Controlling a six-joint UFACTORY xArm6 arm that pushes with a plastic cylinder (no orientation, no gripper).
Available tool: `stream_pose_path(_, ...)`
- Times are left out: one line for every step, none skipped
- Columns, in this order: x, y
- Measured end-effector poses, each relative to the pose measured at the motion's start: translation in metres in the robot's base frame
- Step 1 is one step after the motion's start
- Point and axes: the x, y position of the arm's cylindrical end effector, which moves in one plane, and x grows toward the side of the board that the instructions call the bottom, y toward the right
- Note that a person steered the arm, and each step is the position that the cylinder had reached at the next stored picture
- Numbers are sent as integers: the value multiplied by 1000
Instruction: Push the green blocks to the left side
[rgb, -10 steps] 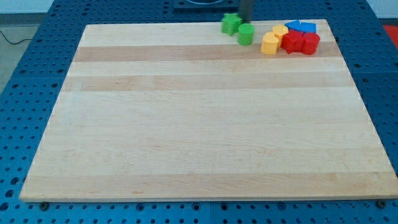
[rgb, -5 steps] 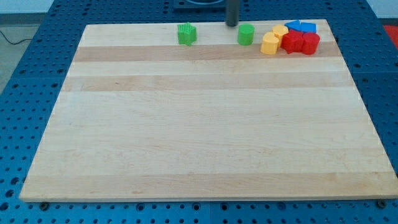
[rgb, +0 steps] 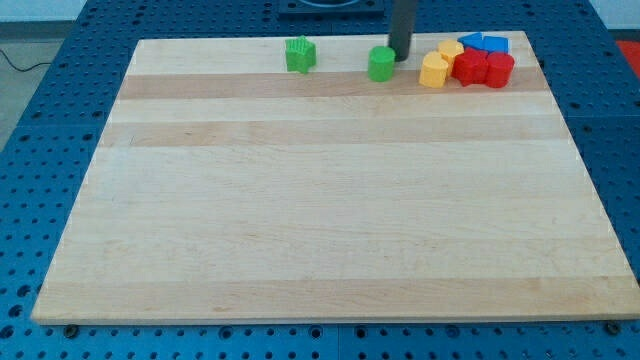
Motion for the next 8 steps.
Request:
stream_pose_path(7, -55)
stream_pose_path(7, -55)
stream_pose_path(7, -37)
stream_pose_path(3, -35)
stream_pose_path(-6, -35)
stream_pose_path(-9, -11)
stream_pose_path(-8, 23)
stream_pose_path(15, 26)
